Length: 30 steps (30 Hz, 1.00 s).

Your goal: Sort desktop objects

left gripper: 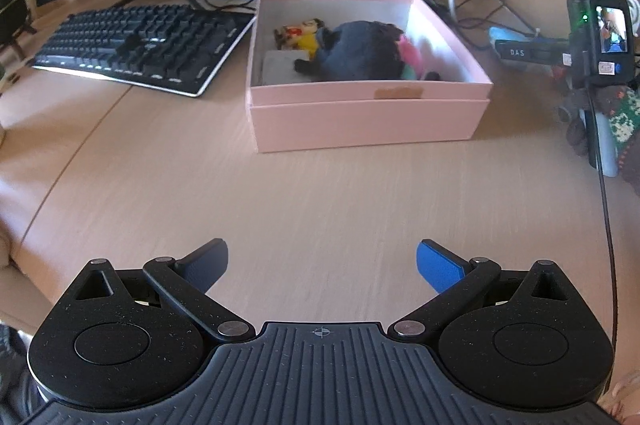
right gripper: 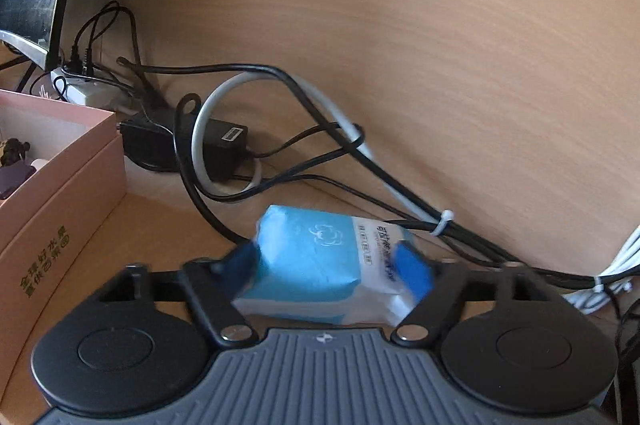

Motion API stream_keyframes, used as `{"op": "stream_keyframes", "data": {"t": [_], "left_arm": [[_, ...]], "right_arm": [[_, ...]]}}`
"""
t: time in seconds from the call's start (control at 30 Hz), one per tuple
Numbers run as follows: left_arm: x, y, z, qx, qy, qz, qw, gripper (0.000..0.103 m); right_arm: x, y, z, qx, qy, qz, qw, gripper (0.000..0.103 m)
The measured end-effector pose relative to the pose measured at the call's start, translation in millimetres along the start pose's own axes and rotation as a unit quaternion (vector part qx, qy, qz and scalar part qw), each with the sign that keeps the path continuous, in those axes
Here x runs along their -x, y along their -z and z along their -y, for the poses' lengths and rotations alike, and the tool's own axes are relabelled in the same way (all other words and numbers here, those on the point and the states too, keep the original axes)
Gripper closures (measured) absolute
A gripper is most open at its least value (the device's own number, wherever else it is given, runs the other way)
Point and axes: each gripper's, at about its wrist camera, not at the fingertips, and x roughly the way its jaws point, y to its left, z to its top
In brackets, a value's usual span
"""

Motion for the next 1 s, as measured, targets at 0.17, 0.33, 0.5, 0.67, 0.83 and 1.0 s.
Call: {"op": "stream_keyframes", "data": {"t": [0.17,0.33,0.5,0.67,0.83,1.0], "left_arm": [[2,-1,15,-0.018,0.028,0.013,0.9993,0.000],[1,2,28,-0.041,0.050,0.017,0.9978,0.000],[2,2,38,-0.058,0.074,0.031,0.9951,0.000],[-1,6,44,-0.048,0.087,0.027,0.9947,0.000],[-5,13,44,-0.049,0.072,0.010,0.9961,0.000],[0,13,34,-0.041,0.053,0.011,0.9977,0.000]], "right_arm": [[36,-4,8,-0.008,-0.015,-0.005,1.000,0.071],[74,9,3,-0.012,-0.045,-0.022,0.999,0.097],[107,20,5,-0.005,-0.047,-0.022,0.999,0.097],[110,32,35,0.005,0.069,-0.007,0.998,0.041],[78,47,83,-0.041,0.121,-0.055,0.990,0.027],[62,57,96,-0.075,0.097,-0.082,0.989,0.020]]}}
